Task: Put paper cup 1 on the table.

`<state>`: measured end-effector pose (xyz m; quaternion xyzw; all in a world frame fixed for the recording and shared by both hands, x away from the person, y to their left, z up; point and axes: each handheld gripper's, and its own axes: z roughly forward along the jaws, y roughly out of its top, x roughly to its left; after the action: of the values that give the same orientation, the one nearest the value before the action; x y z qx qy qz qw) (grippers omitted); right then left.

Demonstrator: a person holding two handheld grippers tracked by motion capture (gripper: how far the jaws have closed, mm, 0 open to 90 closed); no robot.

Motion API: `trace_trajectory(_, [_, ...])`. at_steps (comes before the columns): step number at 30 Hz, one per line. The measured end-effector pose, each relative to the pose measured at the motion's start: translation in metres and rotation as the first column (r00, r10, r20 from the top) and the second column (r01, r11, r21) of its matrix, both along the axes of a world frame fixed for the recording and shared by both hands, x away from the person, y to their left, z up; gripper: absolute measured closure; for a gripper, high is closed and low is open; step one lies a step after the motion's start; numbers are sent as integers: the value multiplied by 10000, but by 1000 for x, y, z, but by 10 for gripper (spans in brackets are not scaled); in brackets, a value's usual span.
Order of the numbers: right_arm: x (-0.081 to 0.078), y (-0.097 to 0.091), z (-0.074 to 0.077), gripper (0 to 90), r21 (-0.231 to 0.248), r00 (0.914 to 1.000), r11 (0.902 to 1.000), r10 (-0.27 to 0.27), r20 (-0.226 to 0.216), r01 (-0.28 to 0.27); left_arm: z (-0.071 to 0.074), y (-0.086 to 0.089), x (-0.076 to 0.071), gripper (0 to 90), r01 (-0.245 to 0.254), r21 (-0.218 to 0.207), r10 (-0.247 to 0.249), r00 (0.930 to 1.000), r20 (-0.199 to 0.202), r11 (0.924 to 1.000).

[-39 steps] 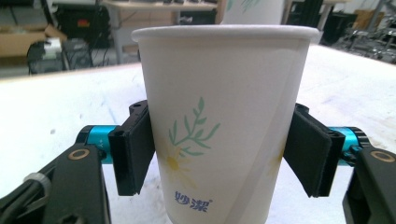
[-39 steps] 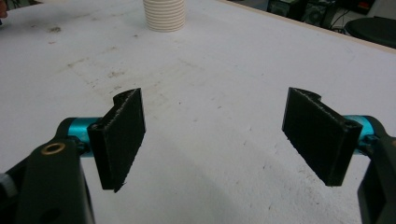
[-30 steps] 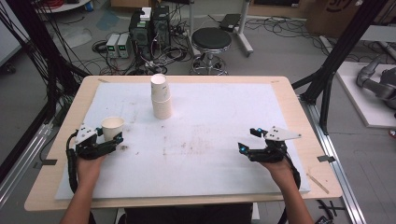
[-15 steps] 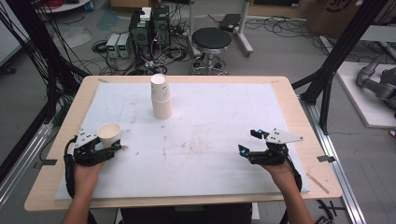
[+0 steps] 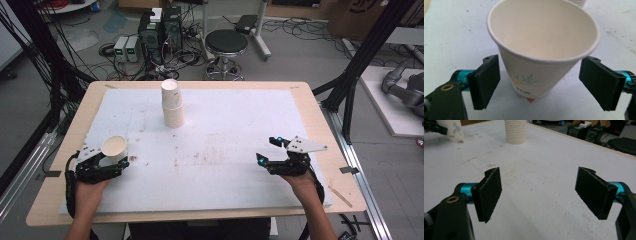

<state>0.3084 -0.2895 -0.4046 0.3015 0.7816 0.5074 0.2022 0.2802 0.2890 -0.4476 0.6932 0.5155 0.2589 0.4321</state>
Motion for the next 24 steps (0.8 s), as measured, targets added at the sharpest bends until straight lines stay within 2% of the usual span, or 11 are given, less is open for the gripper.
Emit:
trace_trajectory(3, [-1,-1,0,220,-33,10000,10000,-9,17,9,5,4,-10,167,116,-99,-112,9993,350,9999])
trace_trajectory(5, [-1,-2,0,220,-31,10000,10000,-48,70,48,10,5,-16,167,191,14,-191,9968,777,9998])
trace_trajectory(7, [-2,-3,1,220,-43,10000,10000,-73,3,73,17,7,-22,162,271,-89,-257,9904,1359,9996])
trace_trajectory(9, [-2,-4,1,220,-53,9999,9999,-112,15,112,24,7,-26,162,276,-244,-222,9793,2014,9993])
trace_trajectory(12, [-3,-6,1,220,-69,9997,9997,-242,-19,242,32,5,-29,161,591,-794,-334,9555,2931,9951])
trace_trajectory(13, [-3,-7,0,220,-106,9996,9996,-278,46,279,34,3,-29,161,839,-1095,-441,9446,3252,9904])
trace_trajectory(14, [-3,-8,0,220,-96,9994,9994,-338,-11,338,36,1,-29,161,1072,-1325,-555,9369,3453,9854])
trace_trajectory(15, [-3,-8,0,220,-129,9992,9991,-412,1,412,37,-2,-28,161,1285,-1470,-687,9318,3565,9807])
trace_trajectory(17, [-2,-9,0,220,-269,9984,9980,-569,-32,568,40,-7,-24,160,1748,-1781,-1005,9265,3626,9684])
trace_trajectory(21, [-2,-10,0,216,-542,9969,9955,-784,-19,782,44,-16,-14,160,2334,-2032,-1434,9142,3791,9509])
trace_trajectory(24, [-3,-11,1,211,-588,9960,9944,-889,-88,883,46,-22,-8,159,2507,-2038,-1581,9095,3846,9464])
